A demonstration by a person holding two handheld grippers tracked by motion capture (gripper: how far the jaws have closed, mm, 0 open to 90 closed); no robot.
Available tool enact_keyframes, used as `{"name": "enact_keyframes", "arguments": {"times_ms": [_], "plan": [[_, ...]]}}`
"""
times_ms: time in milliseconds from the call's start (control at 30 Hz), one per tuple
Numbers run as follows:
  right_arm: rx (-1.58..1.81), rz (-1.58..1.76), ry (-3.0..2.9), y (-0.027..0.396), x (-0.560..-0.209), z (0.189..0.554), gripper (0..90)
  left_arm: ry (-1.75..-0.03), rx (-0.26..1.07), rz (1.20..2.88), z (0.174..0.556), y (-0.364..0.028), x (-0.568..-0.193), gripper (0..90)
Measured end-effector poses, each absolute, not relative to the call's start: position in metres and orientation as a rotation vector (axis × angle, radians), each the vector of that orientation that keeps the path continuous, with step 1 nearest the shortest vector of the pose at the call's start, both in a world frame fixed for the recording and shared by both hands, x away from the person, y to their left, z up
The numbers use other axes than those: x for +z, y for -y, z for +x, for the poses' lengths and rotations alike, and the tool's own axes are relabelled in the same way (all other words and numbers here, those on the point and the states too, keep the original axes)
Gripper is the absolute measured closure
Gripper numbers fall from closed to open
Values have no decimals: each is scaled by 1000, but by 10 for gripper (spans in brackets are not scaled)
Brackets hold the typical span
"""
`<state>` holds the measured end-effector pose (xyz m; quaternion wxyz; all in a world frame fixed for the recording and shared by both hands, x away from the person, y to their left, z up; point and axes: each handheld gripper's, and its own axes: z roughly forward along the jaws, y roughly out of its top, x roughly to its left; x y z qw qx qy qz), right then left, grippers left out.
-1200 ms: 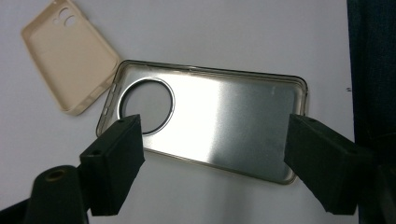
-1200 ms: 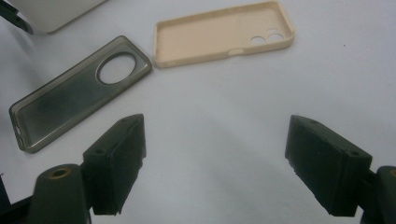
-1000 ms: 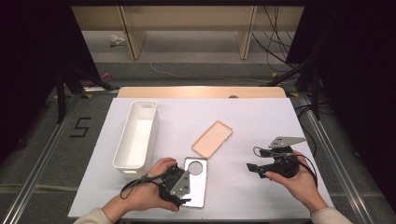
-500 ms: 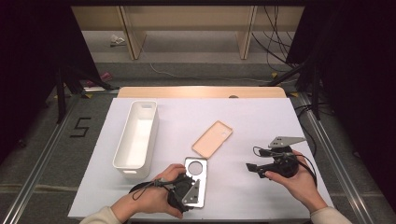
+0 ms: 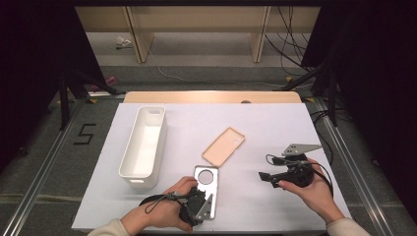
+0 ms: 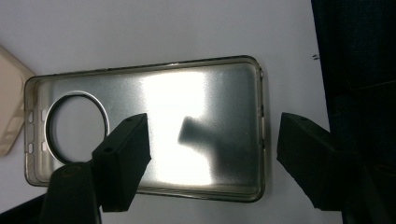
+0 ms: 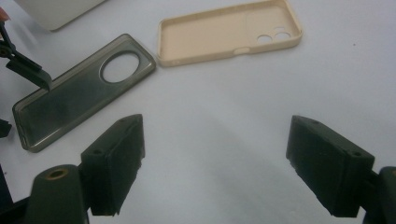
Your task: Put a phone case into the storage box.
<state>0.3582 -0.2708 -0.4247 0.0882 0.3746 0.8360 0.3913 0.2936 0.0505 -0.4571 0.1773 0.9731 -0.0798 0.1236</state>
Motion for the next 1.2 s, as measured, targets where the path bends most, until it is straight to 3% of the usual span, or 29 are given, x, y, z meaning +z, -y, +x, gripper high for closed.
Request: {"name": "enact_keyframes", "arguments": {"times_ms": [1200], "plan": [[1171, 1114, -2494, 270, -424, 358, 196, 254, 314, 2890, 295, -36, -457, 344]]}}
